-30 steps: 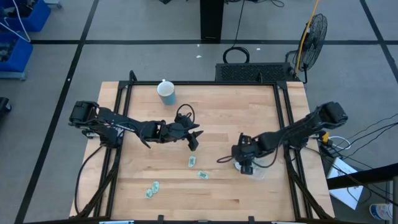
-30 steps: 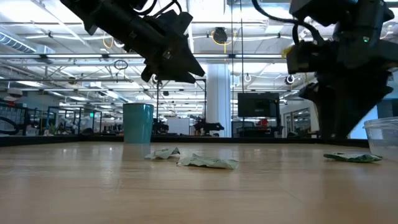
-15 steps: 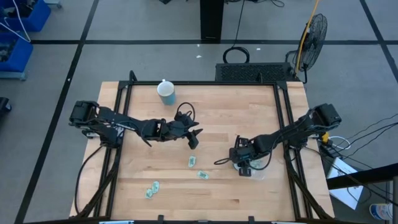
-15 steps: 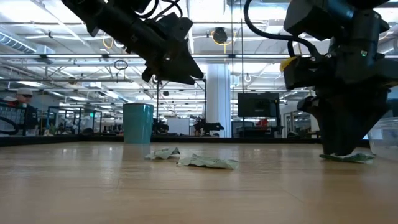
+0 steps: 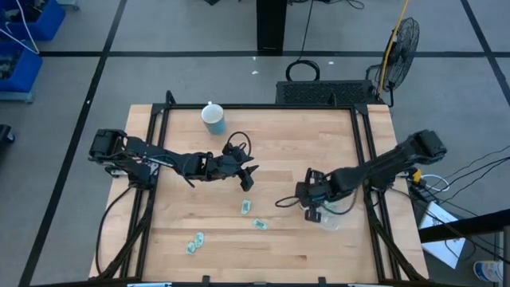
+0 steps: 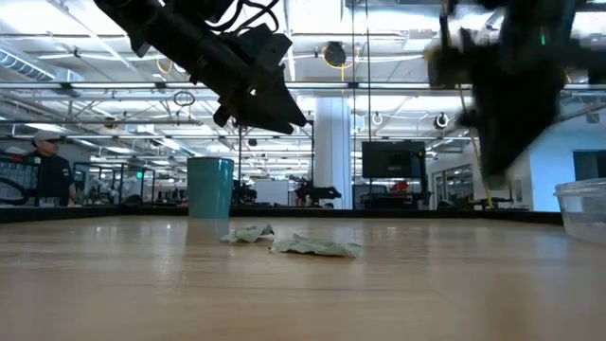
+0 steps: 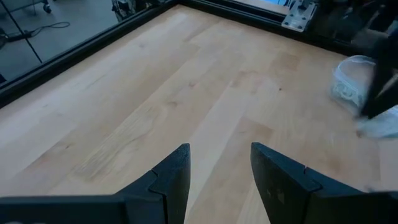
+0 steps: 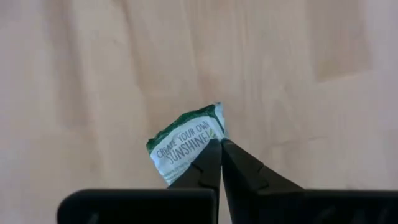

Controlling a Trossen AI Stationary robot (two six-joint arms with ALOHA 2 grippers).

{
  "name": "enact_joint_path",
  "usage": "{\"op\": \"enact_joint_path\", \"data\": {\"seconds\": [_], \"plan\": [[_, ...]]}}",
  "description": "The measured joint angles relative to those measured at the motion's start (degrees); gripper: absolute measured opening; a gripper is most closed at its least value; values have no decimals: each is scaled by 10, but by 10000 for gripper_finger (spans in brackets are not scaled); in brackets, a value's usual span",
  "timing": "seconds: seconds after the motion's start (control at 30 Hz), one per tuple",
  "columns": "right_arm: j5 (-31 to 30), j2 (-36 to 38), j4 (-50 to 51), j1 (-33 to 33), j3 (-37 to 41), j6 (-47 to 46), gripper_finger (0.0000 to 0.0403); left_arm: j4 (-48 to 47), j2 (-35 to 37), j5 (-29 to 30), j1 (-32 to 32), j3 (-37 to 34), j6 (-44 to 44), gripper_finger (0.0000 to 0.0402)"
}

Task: Pick and place Stevia / Truvia into bins
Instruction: Put the truvia packet into the transparent container

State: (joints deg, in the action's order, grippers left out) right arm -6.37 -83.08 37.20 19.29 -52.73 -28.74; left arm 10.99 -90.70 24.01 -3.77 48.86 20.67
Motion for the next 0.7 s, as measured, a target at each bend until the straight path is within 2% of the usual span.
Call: {"op": "enact_joint_path", "data": {"seconds": [0.1,0.17,0.3,0.37,0.5,0.6,0.7], "plan": [[-49,32,160,27,-56,-46,1,-3,0,0,0,0,0,175],[-56,53,251,47,-77,-102,1,-8,0,0,0,0,6,175],[-25,82,312,93,-59,-217,1,-10,0,0,0,0,8,175],[-6,84,306,112,-24,-242,1,-10,0,0,-1,0,8,175],[43,82,221,128,47,-263,1,-10,0,0,-1,0,8,175],[65,84,156,128,75,-262,1,-10,0,0,-1,0,6,175],[66,82,144,127,88,-263,12,-11,0,0,-1,0,6,175]]}}
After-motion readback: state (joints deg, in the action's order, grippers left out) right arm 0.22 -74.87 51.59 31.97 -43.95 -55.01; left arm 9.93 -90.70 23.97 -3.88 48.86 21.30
